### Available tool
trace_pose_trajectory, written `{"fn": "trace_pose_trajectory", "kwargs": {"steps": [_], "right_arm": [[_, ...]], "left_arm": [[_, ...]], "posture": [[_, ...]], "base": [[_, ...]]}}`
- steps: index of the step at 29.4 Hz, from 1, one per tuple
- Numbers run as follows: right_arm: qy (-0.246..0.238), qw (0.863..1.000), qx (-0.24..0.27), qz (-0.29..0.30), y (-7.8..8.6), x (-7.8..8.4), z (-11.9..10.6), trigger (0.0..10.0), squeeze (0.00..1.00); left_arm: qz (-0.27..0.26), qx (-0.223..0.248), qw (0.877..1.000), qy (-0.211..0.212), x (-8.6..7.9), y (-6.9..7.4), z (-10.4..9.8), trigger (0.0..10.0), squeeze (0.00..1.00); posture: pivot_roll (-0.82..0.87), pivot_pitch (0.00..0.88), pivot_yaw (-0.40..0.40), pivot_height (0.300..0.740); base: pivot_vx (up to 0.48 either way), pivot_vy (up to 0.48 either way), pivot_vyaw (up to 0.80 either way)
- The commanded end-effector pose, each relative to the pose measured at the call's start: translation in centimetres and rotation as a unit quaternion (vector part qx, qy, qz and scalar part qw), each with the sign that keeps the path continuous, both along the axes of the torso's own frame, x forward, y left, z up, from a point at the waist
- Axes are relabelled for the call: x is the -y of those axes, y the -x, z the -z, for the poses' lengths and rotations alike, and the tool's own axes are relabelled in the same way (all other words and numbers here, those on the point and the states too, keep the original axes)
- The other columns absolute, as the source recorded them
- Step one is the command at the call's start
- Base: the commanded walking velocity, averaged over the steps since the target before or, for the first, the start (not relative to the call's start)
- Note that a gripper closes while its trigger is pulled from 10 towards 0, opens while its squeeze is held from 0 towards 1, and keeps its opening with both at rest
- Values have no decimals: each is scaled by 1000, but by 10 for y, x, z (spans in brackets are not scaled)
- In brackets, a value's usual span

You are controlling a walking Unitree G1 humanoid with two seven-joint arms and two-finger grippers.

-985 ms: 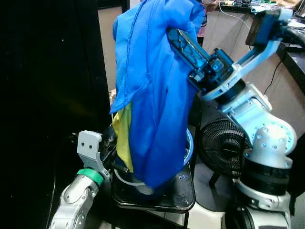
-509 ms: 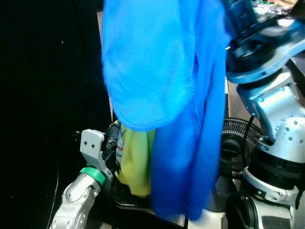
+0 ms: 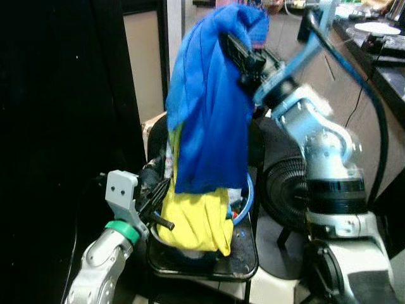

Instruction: Clothes washing

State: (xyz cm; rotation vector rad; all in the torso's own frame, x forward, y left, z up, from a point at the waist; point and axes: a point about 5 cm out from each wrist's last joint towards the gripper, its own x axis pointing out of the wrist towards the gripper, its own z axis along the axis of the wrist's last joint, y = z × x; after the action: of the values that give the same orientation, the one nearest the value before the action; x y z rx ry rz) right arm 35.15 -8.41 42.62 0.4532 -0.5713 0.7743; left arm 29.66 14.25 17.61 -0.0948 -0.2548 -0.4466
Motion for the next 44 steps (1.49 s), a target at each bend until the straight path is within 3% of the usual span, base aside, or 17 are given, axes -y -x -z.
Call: {"fn": "trace_pose_trajectory", "kwargs": {"steps": [1, 3, 6, 8, 12, 15, 20, 23, 28, 29, 31, 32, 33, 34, 37, 40, 44], "right_arm": [[-60, 996, 60, 16, 10, 9, -36, 0, 0], [-113, 990, 78, 21, 13, 16, -59, 0, 0], [-135, 987, 84, 28, 13, 20, -71, 0, 0], [-167, 980, 98, 46, 15, 29, -93, 0, 0], [-172, 976, 117, 65, 17, 35, -112, 0, 0], [-164, 977, 116, 69, 15, 34, -111, 0, 0], [-102, 987, 97, 77, -4, 17, -81, 0, 0], [-65, 992, 65, 81, -22, 7, -46, 0, 0], [-59, 993, 56, 81, -27, 6, -36, 0, 0], [-47, 996, 42, 64, -31, 3, -24, 0, 0], [-47, 996, 42, 64, -31, 3, -24, 0, 0], [-20, 998, 34, 41, -33, -3, -11, 0, 0], [-20, 998, 34, 41, -33, -3, -11, 0, 0], [20, 999, 24, 16, -35, -12, 10, 0, 0], [55, 998, 13, -8, -36, -20, 29, 0, 0], [142, 989, -19, -46, -35, -32, 79, 0, 0], [168, 984, -36, -41, -37, -31, 99, 0, 0]], "left_arm": [[-1, -9, 1000, -1, -3, -1, 4, 10000, 0], [-2, -9, 1000, 0, -3, 0, 3, 10000, 0], [-2, -9, 1000, -1, -2, 0, 4, 10000, 0], [-1, -10, 1000, -1, -2, 1, 4, 10000, 0], [-1, -12, 1000, -2, -3, 1, 5, 10000, 0], [-2, -12, 1000, -3, -3, 1, 5, 10000, 0], [-3, -16, 1000, -6, -3, 3, 7, 10000, 0], [-3, -20, 1000, -10, -3, 5, 9, 10000, 0], [-2, -21, 1000, -11, -3, 6, 9, 10000, 0], [0, -22, 1000, -12, -4, 6, 10, 10000, 0], [0, -22, 1000, -12, -4, 6, 10, 10000, 0], [1, -23, 1000, -14, -4, 6, 10, 10000, 0], [1, -23, 1000, -14, -4, 6, 10, 10000, 0], [4, -23, 1000, -16, -4, 6, 10, 10000, 0], [6, -23, 1000, -18, -4, 6, 9, 10000, 0], [8, -23, 999, -21, -3, 6, 9, 10000, 0], [9, -24, 999, -22, -3, 6, 9, 10000, 0]], "posture": [[-25, 35, 37, 740], [-24, 35, 37, 740], [-20, 38, 38, 740], [-18, 38, 40, 740], [-15, 37, 37, 740], [-14, 37, 34, 740], [-10, 42, 32, 740], [-6, 48, 35, 740], [-4, 55, 42, 740], [-1, 57, 48, 740], [-1, 57, 48, 740], [-2, 56, 54, 740], [-2, 56, 54, 740], [1, 53, 57, 740], [2, 53, 57, 740], [5, 57, 54, 740], [4, 58, 54, 740]], "base": [[0, 0, 0], [0, 0, 0], [0, 0, 0], [0, 0, 0], [0, 0, 0], [0, 0, 0], [0, 0, 0], [0, 0, 0], [0, 0, 0], [0, 0, 0], [0, 0, 0], [0, 0, 0], [0, 0, 0], [0, 0, 0], [0, 0, 0], [0, 0, 0], [0, 0, 0]]}}
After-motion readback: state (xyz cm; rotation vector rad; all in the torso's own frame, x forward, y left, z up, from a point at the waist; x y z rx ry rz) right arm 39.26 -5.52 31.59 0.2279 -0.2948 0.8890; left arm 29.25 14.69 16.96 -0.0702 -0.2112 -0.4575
